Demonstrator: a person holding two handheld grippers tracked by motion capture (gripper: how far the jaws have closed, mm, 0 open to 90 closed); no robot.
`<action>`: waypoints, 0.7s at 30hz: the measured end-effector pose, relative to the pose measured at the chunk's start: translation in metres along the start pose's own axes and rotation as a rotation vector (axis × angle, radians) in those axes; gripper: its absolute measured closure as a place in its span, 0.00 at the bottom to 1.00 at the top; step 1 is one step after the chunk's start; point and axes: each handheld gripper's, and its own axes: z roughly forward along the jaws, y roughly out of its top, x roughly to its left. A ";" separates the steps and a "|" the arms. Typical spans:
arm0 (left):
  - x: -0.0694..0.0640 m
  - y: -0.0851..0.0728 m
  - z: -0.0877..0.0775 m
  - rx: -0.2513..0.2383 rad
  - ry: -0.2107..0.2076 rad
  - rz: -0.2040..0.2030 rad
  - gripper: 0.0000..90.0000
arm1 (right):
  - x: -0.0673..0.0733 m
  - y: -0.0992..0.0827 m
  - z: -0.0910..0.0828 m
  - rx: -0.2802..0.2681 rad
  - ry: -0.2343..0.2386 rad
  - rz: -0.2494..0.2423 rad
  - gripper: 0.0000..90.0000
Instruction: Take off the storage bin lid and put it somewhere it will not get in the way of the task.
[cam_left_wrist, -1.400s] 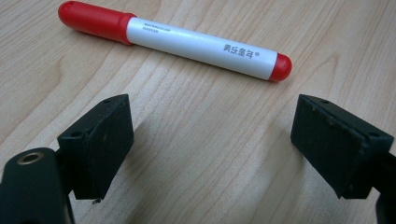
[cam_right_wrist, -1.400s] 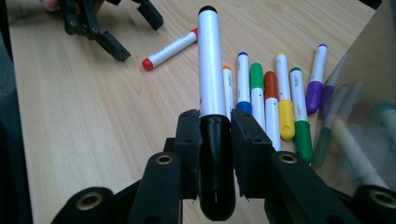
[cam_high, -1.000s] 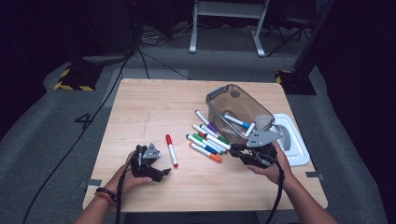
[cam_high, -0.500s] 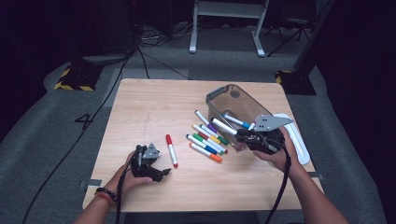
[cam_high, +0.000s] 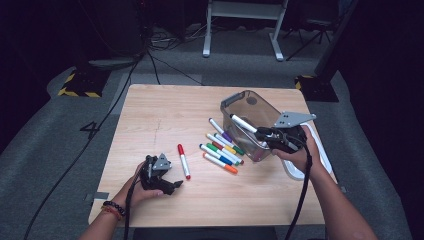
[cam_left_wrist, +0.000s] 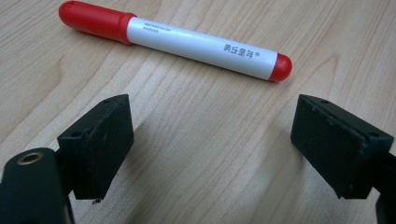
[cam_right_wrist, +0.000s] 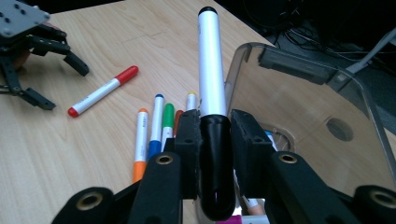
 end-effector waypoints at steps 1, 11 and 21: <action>0.000 0.000 0.000 0.000 0.000 0.000 0.15 | -0.003 0.001 0.002 0.007 -0.007 0.002 0.82; 0.000 0.000 0.000 0.000 0.000 0.000 0.15 | -0.028 0.004 0.021 0.061 -0.048 0.041 0.82; 0.000 0.000 0.000 0.000 0.000 0.000 0.15 | -0.047 0.001 0.042 0.119 -0.032 0.082 0.82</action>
